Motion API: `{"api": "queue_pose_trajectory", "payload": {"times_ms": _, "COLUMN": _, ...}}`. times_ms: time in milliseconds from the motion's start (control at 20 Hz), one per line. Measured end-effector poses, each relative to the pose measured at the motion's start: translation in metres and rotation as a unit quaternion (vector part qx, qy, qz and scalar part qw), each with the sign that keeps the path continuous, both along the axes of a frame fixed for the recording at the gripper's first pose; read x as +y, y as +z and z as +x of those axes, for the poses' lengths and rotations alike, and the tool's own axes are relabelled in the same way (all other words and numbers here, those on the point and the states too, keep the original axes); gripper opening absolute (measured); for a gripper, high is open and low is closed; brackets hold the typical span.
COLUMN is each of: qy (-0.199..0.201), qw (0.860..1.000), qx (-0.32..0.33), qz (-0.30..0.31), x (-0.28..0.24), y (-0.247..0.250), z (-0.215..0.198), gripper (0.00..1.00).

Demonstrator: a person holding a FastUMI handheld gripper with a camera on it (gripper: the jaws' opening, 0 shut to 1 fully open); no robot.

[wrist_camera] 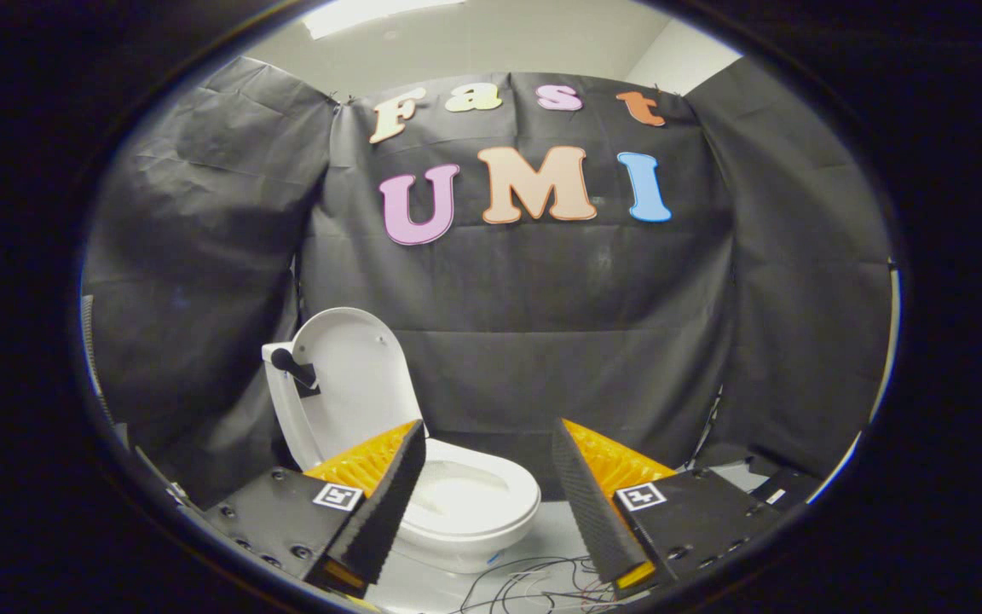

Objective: Open the toilet lid.

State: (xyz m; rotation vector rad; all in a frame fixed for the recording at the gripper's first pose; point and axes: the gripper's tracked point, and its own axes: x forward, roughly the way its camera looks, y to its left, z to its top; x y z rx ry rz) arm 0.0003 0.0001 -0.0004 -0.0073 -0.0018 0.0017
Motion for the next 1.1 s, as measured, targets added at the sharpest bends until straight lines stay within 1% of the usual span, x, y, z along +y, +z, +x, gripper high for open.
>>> {"api": "queue_pose_trajectory", "payload": {"times_ms": 350, "qy": 0.000, "qw": 1.000, "qx": 0.000, "qz": 0.000, "x": 0.0006, "y": 0.0011, "z": -0.0007, "gripper": 0.98}}
{"api": "queue_pose_trajectory", "payload": {"times_ms": 1100, "qy": 0.000, "qw": 1.000, "qx": 0.001, "qz": 0.000, "x": 0.0006, "y": 0.0018, "z": -0.0011, "gripper": 0.98}}
